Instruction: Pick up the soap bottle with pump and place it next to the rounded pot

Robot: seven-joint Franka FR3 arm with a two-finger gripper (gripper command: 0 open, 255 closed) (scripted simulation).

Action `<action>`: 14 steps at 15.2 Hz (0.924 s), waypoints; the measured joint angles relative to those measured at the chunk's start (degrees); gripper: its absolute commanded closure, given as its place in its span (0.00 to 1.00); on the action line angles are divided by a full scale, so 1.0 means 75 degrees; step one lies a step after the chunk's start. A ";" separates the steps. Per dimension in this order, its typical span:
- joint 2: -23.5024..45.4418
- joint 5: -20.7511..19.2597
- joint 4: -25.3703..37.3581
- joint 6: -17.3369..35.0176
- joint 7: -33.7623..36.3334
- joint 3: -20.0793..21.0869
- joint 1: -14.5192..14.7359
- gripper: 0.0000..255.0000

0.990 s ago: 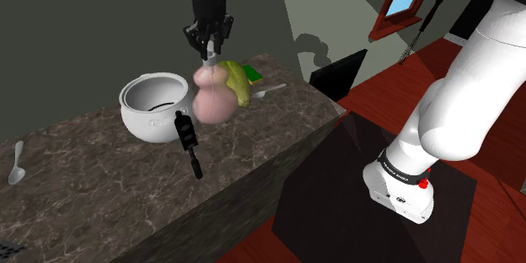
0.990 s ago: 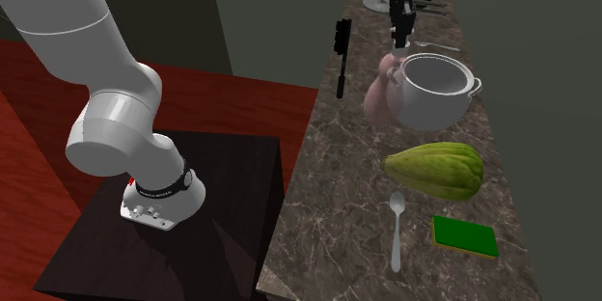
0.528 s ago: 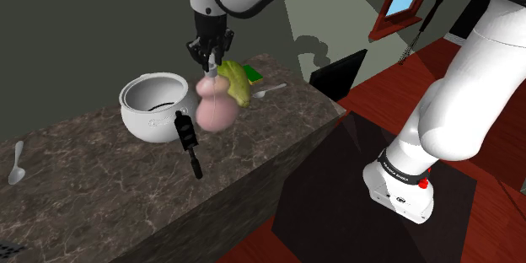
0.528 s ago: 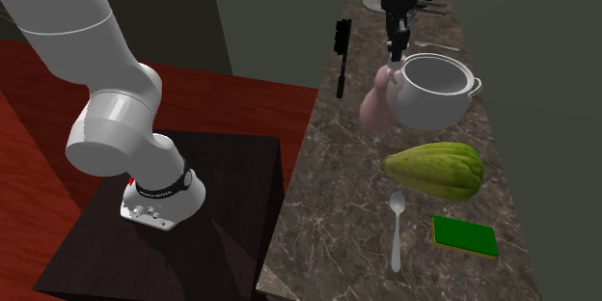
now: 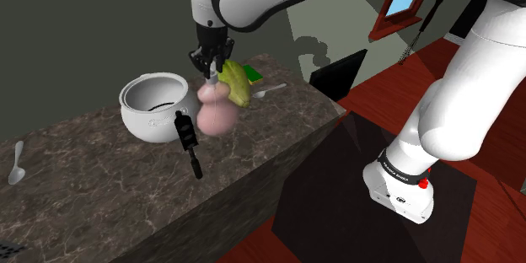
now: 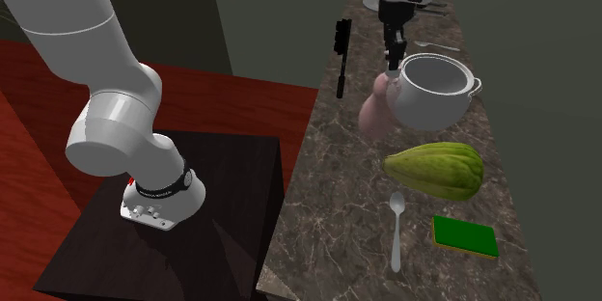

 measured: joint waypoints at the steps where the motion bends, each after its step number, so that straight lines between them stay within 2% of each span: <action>1: 0.0000 0.0000 -0.0004 0.0004 -0.0001 -0.0001 -0.0001 1.00; 3: 0.0001 -0.0001 -0.0007 0.0009 0.0001 0.0000 0.0000 1.00; 4: 0.0002 -0.0001 -0.0005 0.0007 0.0001 0.0000 0.0000 0.00; 10: -0.0005 -0.0001 -0.0002 0.0012 0.0001 0.0000 0.0000 0.00; 14: -0.0329 0.0156 0.0341 -0.0624 -0.0096 0.0030 0.0003 0.00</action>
